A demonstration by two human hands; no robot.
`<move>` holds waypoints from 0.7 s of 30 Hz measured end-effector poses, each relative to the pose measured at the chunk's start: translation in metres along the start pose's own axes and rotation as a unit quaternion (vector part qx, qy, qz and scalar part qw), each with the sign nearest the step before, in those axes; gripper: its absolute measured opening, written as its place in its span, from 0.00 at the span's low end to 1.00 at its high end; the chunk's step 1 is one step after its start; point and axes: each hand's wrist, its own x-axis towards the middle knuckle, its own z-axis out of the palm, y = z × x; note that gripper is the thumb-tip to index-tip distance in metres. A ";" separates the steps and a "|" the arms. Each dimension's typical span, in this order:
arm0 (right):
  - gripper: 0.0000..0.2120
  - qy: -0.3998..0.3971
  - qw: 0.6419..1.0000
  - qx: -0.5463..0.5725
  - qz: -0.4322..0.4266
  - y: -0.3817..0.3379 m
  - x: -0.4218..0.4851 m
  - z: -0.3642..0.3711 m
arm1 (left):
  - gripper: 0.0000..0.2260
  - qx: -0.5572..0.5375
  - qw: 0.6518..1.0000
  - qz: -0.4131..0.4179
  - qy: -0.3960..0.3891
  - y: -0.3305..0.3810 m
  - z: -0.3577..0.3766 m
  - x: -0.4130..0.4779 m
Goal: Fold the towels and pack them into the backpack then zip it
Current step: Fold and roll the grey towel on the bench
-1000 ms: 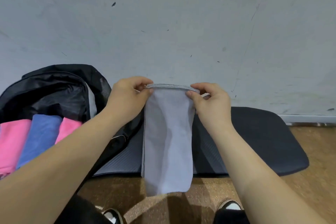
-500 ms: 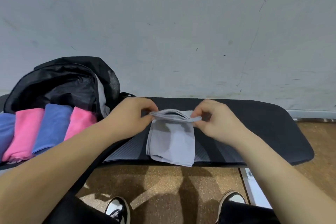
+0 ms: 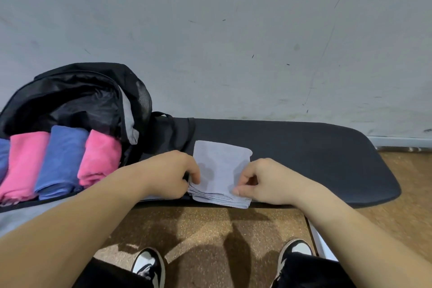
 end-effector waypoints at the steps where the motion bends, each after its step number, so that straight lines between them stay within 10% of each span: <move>1: 0.15 0.014 1.000 0.012 0.011 0.001 0.003 -0.003 | 0.18 -0.016 1.000 -0.008 0.020 0.002 -0.004 0.004; 5: 0.09 0.158 0.986 0.023 0.043 0.007 0.025 -0.009 | 0.14 -0.056 0.983 -0.033 0.172 0.001 -0.012 0.033; 11: 0.29 0.089 0.992 0.036 0.081 0.014 0.054 -0.004 | 0.41 -0.150 0.982 -0.087 0.075 -0.010 -0.005 0.067; 16: 0.07 0.055 0.992 0.087 0.073 0.011 0.057 -0.006 | 0.14 -0.208 0.971 -0.104 0.059 -0.009 -0.005 0.071; 21: 0.08 0.126 0.965 0.216 0.086 0.013 0.048 -0.015 | 0.09 -0.286 0.951 -0.078 0.087 -0.007 -0.009 0.063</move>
